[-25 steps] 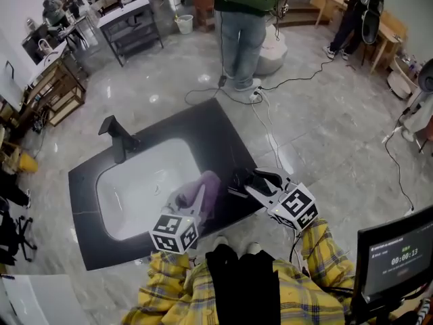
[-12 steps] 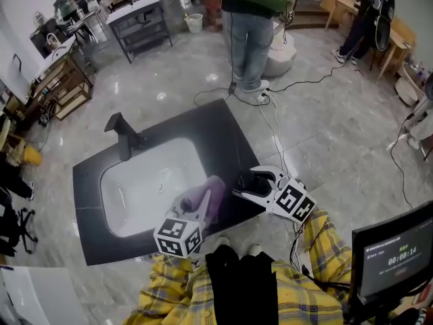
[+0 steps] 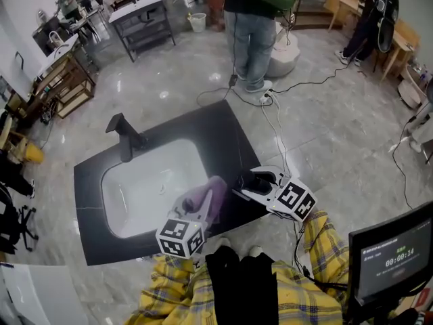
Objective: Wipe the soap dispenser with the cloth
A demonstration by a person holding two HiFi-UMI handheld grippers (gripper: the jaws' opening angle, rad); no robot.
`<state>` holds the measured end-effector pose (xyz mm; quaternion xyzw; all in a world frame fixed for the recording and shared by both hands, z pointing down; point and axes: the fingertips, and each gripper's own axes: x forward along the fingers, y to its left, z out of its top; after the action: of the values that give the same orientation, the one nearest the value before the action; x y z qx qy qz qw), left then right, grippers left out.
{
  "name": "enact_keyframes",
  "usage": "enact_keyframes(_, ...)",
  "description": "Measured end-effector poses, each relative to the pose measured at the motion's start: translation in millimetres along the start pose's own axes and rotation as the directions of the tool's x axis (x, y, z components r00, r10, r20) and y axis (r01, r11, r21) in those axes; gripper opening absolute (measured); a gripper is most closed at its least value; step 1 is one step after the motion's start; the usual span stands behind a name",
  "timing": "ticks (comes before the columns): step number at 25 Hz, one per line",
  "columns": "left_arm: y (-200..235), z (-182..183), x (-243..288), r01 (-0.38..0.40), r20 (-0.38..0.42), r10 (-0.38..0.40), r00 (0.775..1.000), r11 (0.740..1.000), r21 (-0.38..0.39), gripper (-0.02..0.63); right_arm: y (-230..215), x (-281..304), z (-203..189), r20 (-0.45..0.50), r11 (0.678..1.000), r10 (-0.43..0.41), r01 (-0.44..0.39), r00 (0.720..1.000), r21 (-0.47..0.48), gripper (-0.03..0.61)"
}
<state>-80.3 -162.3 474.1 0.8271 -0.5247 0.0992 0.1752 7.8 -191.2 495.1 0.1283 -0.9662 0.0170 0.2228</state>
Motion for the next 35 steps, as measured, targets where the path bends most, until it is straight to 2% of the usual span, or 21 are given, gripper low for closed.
enact_keyframes(6, 12, 2, 19, -0.027, 0.009, 0.027, 1.0, 1.0, -0.007, 0.043, -26, 15, -2, 0.033, 0.988, -0.14, 0.137, 0.99, 0.069, 0.187)
enact_keyframes(11, 14, 8, 29, -0.049, 0.026, 0.049, 0.998, 0.999, -0.015, 0.043, -39, 17, -2, 0.054, 0.963, -0.242, 0.233, 0.969, 0.132, 0.188)
enact_keyframes(18, 26, 15, 35, -0.106, 0.054, 0.112, 0.992, 0.989, -0.102, 0.043, -51, 21, 1, 0.046, 0.899, -0.395, 0.376, 0.917, 0.225, 0.189)
enact_keyframes(24, 23, 16, 43, -0.112, 0.069, 0.124, 0.99, 0.98, -0.162, 0.043, -55, 24, 1, 0.023, 0.827, -0.493, 0.461, 0.87, 0.322, 0.189)
enact_keyframes(28, 18, 20, 44, -0.123, 0.094, 0.144, 0.985, 0.973, -0.197, 0.043, -55, 24, 1, 0.014, 0.802, -0.521, 0.485, 0.853, 0.349, 0.189)
enact_keyframes(32, 13, 19, 47, -0.107, 0.118, 0.14, 0.983, 0.962, -0.252, 0.043, -55, 24, -1, 0.041, 0.807, -0.481, 0.424, 0.876, 0.412, 0.189)
enact_keyframes(35, 4, 16, 54, -0.085, 0.105, 0.114, 0.988, 0.966, -0.244, 0.043, -54, 14, 3, 0.095, 0.803, -0.479, 0.391, 0.873, 0.45, 0.189)
